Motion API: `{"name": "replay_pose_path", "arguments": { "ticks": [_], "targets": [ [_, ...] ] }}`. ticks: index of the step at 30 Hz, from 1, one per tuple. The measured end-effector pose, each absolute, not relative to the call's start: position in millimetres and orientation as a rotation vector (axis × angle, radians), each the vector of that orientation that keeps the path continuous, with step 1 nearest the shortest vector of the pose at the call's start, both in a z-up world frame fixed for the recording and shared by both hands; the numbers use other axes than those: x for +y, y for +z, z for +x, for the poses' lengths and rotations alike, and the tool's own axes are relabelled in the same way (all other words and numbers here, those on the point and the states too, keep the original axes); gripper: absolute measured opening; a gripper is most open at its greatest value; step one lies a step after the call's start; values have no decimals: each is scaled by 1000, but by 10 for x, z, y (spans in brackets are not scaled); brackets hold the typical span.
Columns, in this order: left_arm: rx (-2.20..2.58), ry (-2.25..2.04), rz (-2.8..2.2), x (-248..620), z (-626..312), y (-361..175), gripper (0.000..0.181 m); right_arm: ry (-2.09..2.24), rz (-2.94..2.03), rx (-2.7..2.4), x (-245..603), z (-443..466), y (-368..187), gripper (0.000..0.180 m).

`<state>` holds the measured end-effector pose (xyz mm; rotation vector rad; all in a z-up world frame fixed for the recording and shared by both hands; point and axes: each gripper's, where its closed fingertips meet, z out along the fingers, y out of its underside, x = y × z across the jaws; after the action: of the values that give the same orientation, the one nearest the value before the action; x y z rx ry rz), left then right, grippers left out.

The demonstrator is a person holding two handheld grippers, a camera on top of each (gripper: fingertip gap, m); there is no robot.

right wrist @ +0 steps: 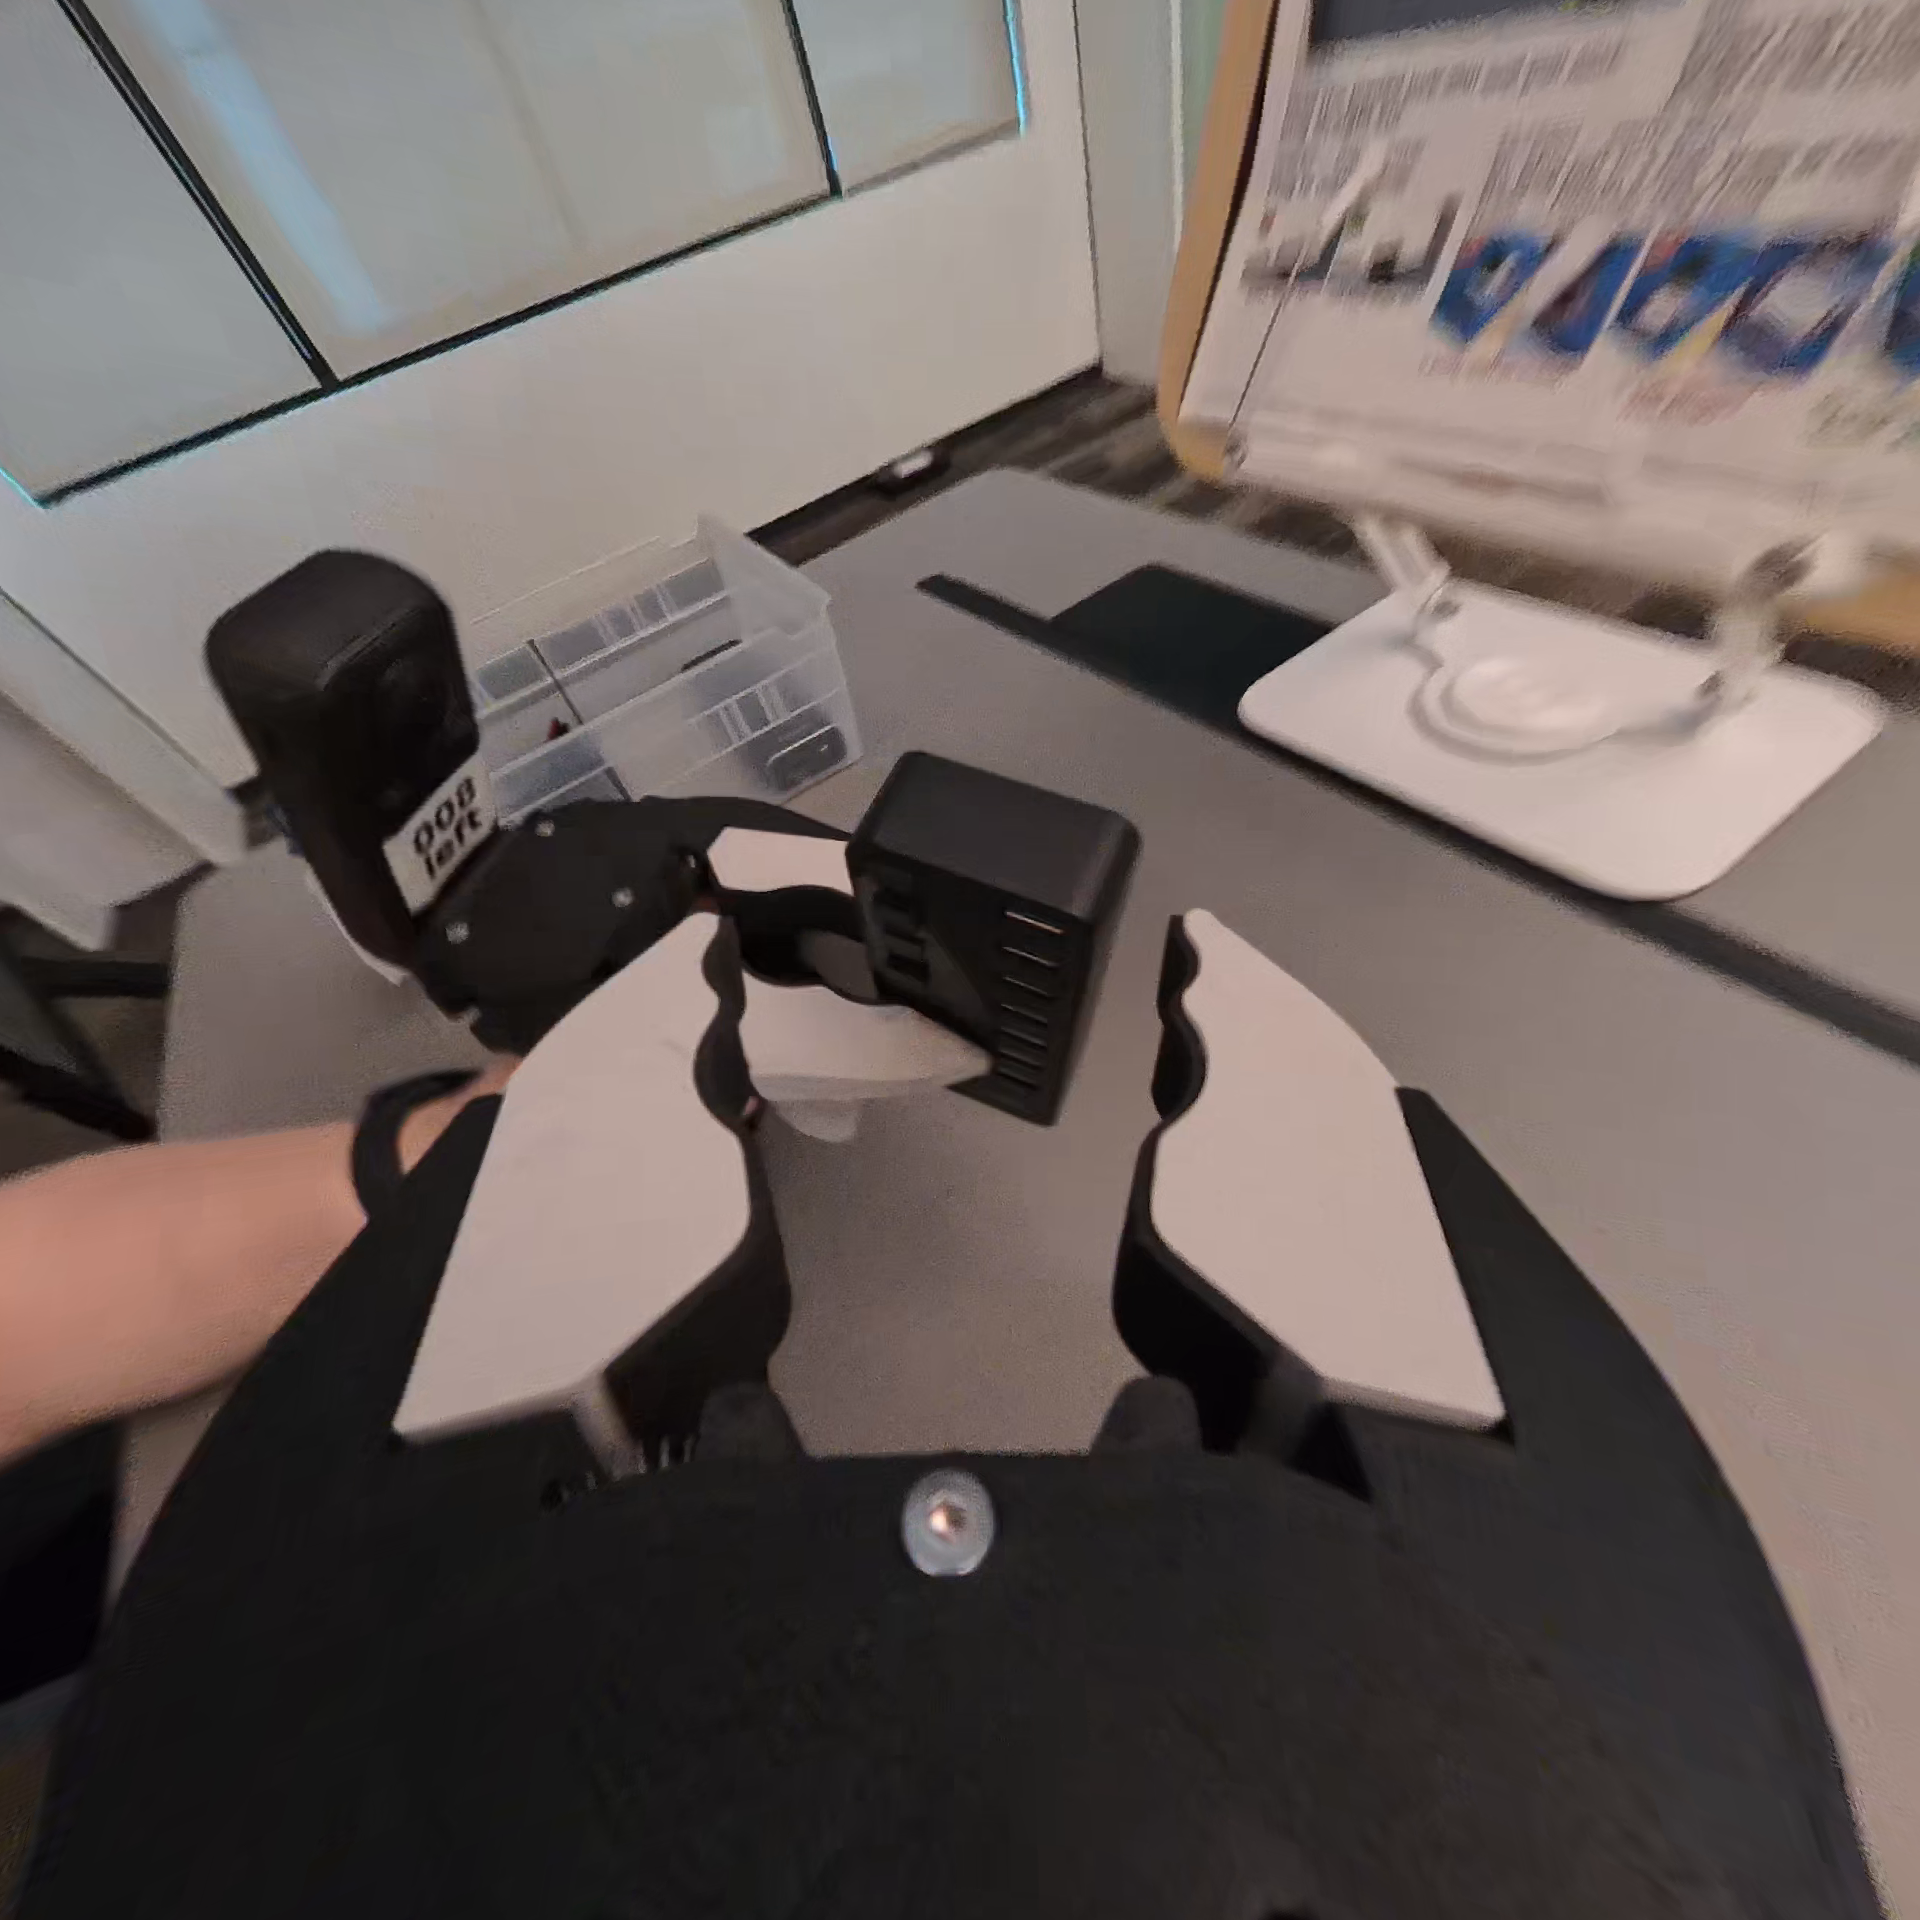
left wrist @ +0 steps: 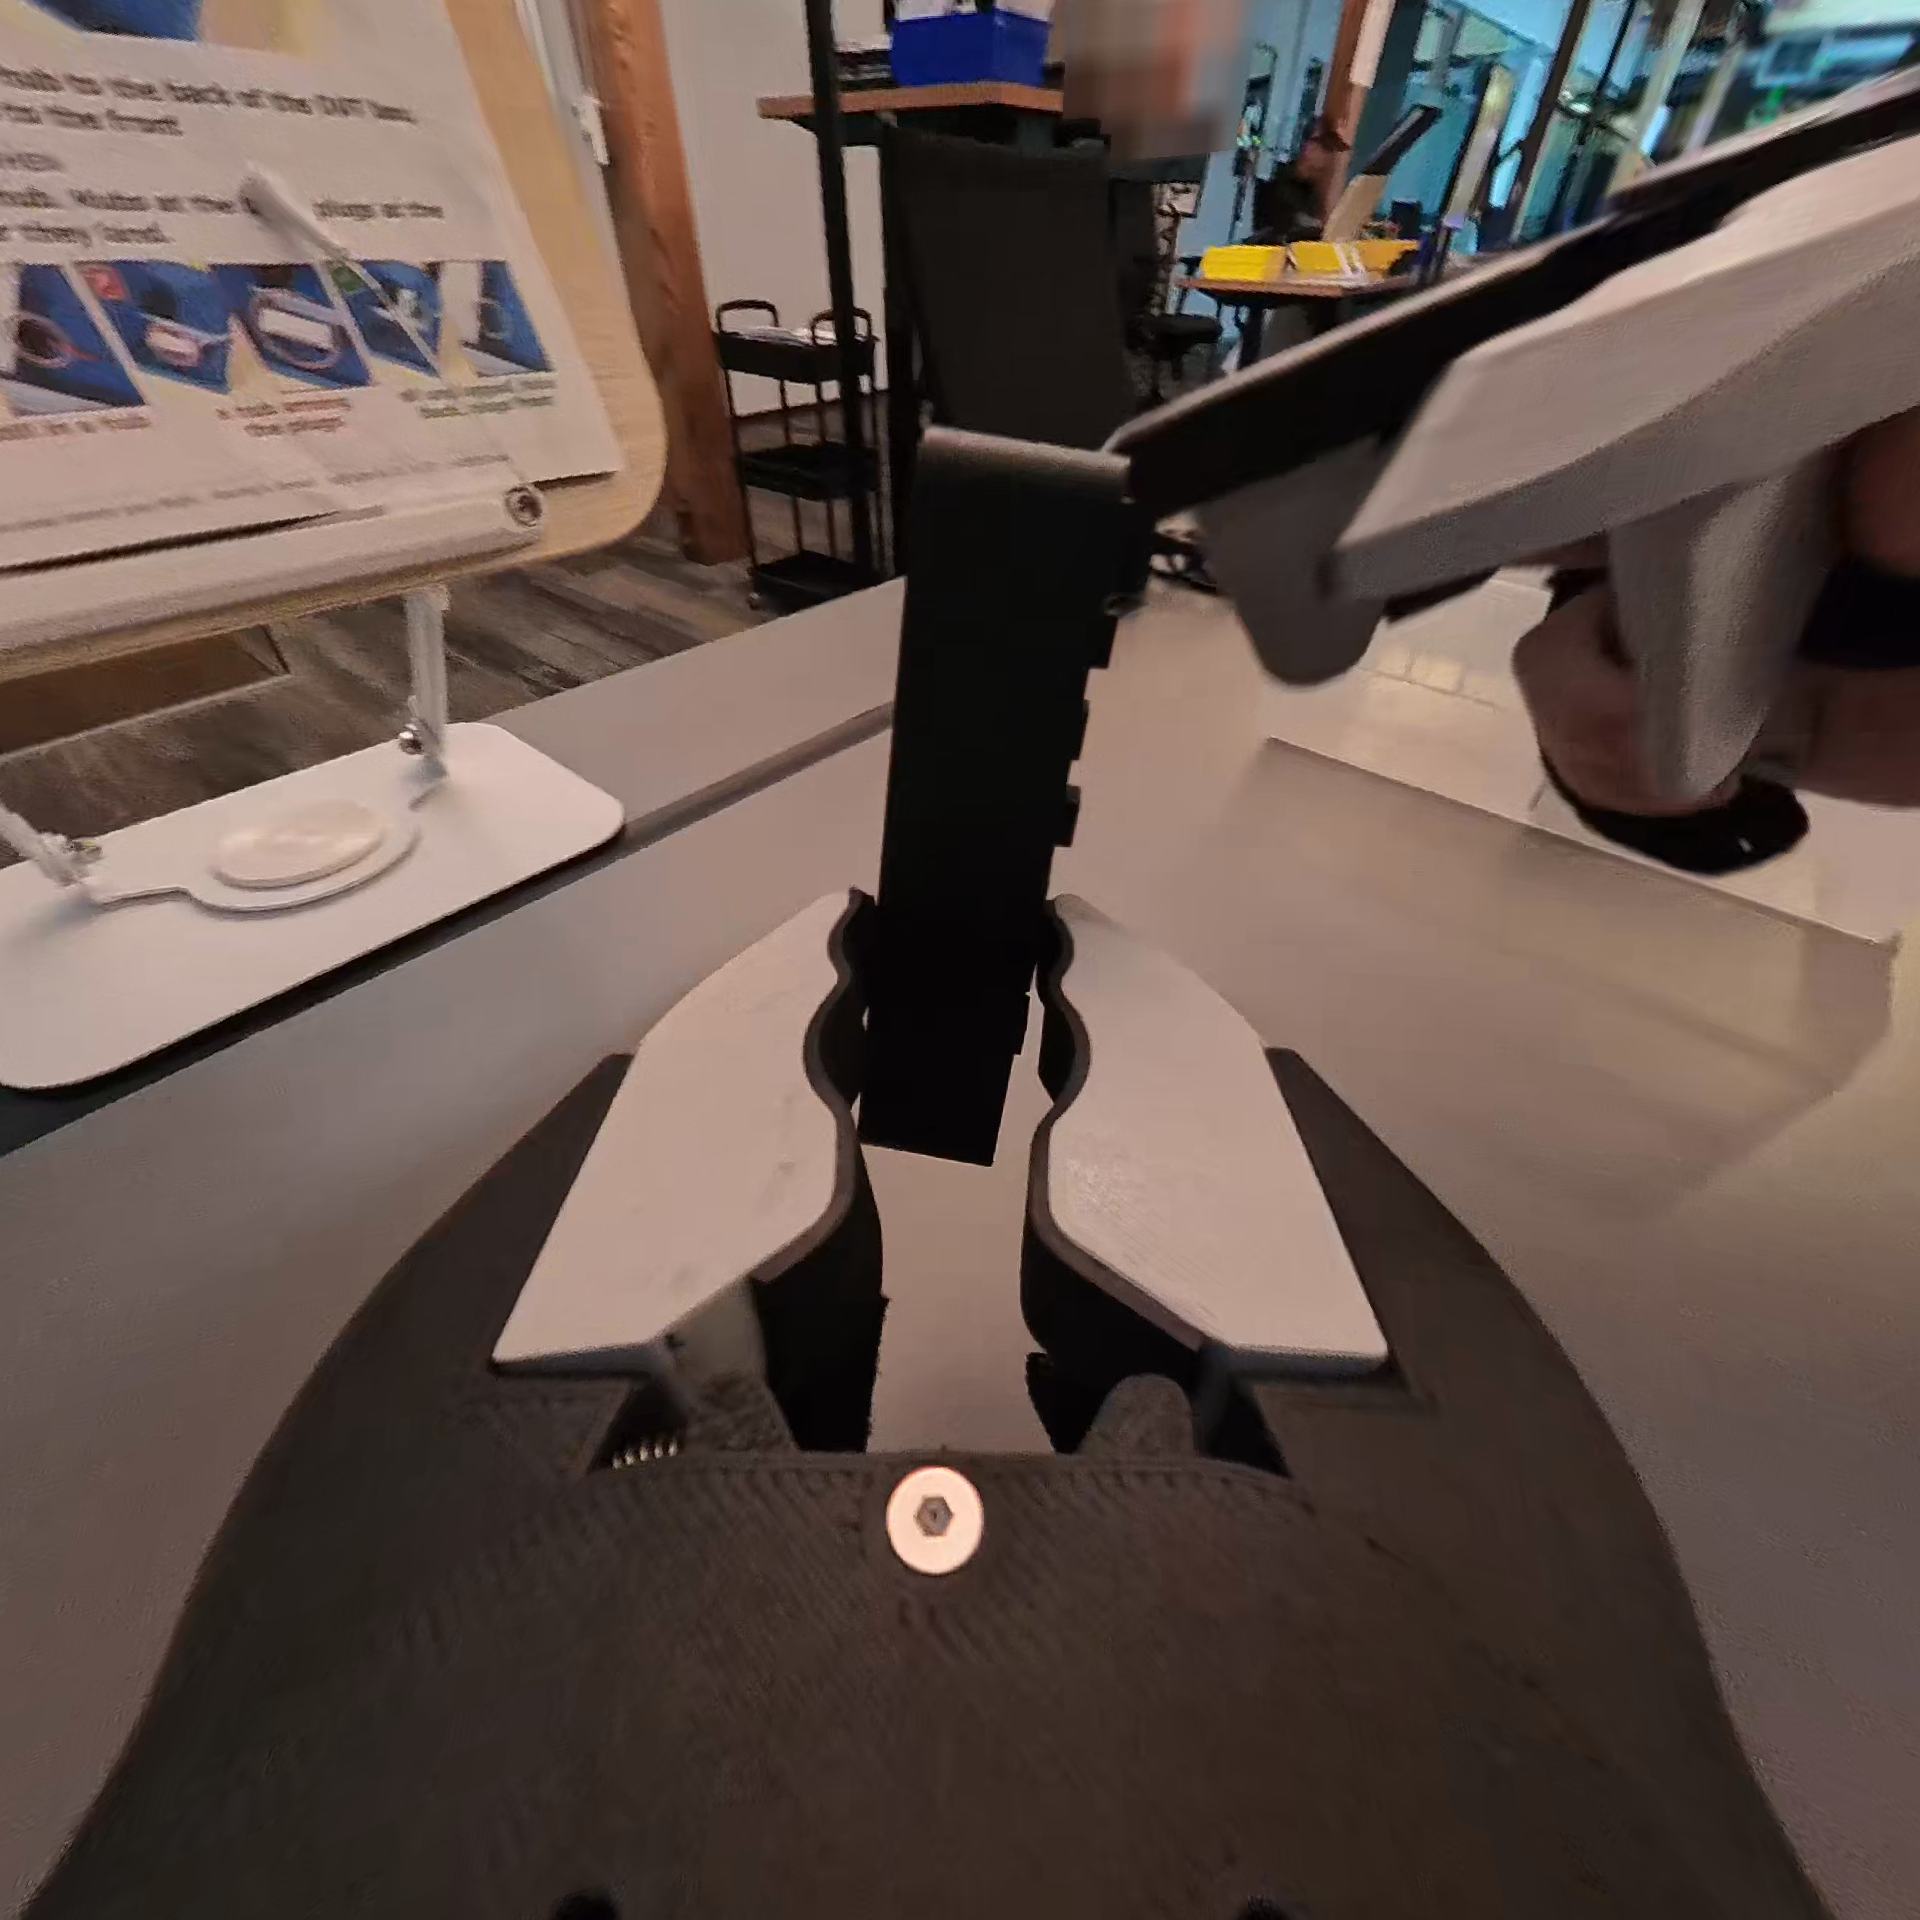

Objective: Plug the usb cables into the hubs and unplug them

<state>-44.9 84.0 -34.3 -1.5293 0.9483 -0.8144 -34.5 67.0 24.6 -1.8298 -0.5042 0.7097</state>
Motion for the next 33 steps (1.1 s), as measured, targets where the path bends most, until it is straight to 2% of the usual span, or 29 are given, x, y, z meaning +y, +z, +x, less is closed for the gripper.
{"name": "replay_pose_path", "arguments": {
  "ticks": [3,4,5,8,15,17,19,21,23,33],
  "targets": [
    [937,-731,-1547,977,-612,-446,27,812,-1923,-483,880,-651,26,80],
    [944,-694,-1543,1015,-700,-462,27,761,-1930,-488,979,-671,-32,63],
    [943,-665,-1529,1049,-794,-462,27,748,-1932,-513,1046,-723,-63,55],
    [908,-598,-1529,1154,-1047,-511,27,824,-1947,-562,1159,-985,-110,55],
    [826,-514,-1727,1430,-1373,-834,32,611,-1959,-706,1422,-1394,-443,55],
    [776,-505,-1704,1452,-1443,-724,47,564,-1962,-737,1478,-1452,-527,55],
    [784,-399,-1707,1468,-1540,-700,49,537,-1967,-748,1540,-1484,-604,55],
    [846,-301,-1742,1454,-1591,-784,62,531,-1988,-763,1562,-1497,-669,55],
    [885,-256,-1777,1422,-1620,-884,68,475,-1988,-821,1563,-1498,-723,55],
    [840,-335,-1828,1381,-1637,-936,67,411,-2019,-853,1566,-1406,-840,61]
  ]
}}
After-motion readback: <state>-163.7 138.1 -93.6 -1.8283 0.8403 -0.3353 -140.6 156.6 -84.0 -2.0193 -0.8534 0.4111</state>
